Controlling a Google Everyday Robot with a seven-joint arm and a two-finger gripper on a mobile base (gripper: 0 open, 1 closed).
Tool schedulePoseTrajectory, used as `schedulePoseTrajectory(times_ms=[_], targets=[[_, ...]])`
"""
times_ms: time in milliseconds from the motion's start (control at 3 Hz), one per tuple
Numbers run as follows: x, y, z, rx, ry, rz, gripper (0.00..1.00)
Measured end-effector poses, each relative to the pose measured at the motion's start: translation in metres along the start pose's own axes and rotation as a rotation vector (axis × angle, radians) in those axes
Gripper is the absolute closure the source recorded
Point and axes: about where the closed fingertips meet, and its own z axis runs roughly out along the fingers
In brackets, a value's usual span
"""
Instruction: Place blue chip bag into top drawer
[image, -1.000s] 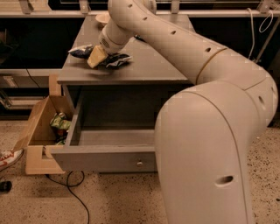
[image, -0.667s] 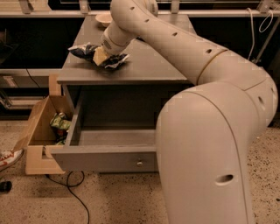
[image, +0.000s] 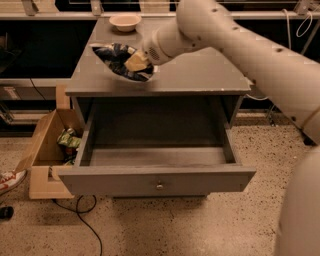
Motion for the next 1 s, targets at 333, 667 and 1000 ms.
schedulePoseTrajectory(times_ms=[333,667,1000], targets=[[0.024,0.016,-0.06,-0.01,-0.023,-0.102,1.0],[0.067,0.038,-0.089,-0.065,0.056,-0.165,1.0],[0.108,0.066,-0.098,-0.162,0.144,-0.183,1.0]])
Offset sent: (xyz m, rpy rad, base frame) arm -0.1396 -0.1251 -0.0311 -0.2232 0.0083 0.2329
